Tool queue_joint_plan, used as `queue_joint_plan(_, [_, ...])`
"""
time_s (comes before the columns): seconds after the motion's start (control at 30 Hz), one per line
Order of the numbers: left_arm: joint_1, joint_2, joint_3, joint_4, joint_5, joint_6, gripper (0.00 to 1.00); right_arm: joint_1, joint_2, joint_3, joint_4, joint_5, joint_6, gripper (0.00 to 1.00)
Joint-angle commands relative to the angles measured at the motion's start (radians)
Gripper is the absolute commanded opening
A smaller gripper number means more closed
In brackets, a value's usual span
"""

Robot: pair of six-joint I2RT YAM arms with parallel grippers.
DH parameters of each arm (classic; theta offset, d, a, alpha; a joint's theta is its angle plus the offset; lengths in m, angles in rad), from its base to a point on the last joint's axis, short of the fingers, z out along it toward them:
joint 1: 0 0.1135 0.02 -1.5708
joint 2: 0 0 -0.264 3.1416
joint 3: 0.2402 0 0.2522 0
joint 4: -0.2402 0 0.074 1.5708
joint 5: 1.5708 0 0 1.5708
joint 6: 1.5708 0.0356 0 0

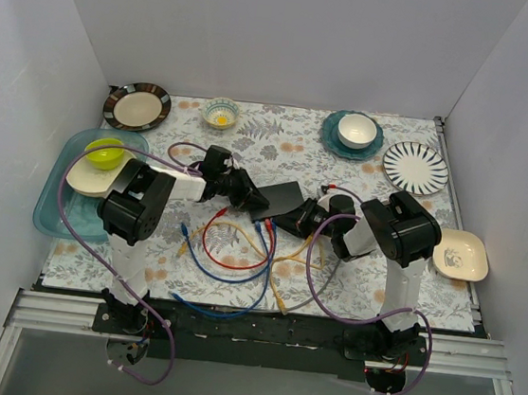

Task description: Pull the plug from the switch port

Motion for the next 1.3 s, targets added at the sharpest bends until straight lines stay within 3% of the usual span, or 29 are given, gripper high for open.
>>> queue_joint_plan(0.0, [0.005,-0.039,-0.022,0.018,0.001,0.027,0.10,0.009,0.016,-0.026,-0.133,-0.027,-0.034,0.01])
queue_joint_plan(0.1, [-0.015,-0.115,-0.068,0.003,-0.011,0.079,0.10,0.009,0.036,-0.005,-0.116,-0.022,-0.015,0.01])
queue_joint_plan(0.3, [-0.092,-0.260,-0.152,-0.094,-0.224,0.238,0.09,0.006,0.050,0.046,-0.126,-0.017,-0.008,0.01])
queue_joint_plan(0.5, [-0.133,-0.269,-0.131,-0.163,-0.324,0.358,0.09,0.006,0.058,0.057,-0.142,-0.011,-0.009,0.01])
queue_joint_plan(0.83, [-0.138,-0.188,-0.122,-0.186,-0.338,0.335,0.07,0.008,0.047,0.058,-0.161,-0.007,-0.018,0.01])
queue_joint_plan(1.07, [-0.132,-0.076,-0.005,-0.209,-0.363,0.320,0.07,0.017,0.033,0.014,-0.178,-0.011,-0.051,0.01])
queue_joint_plan(1.27, [-0.107,-0.044,0.003,-0.198,-0.363,0.277,0.07,0.022,0.021,-0.037,-0.173,-0.026,-0.063,0.01])
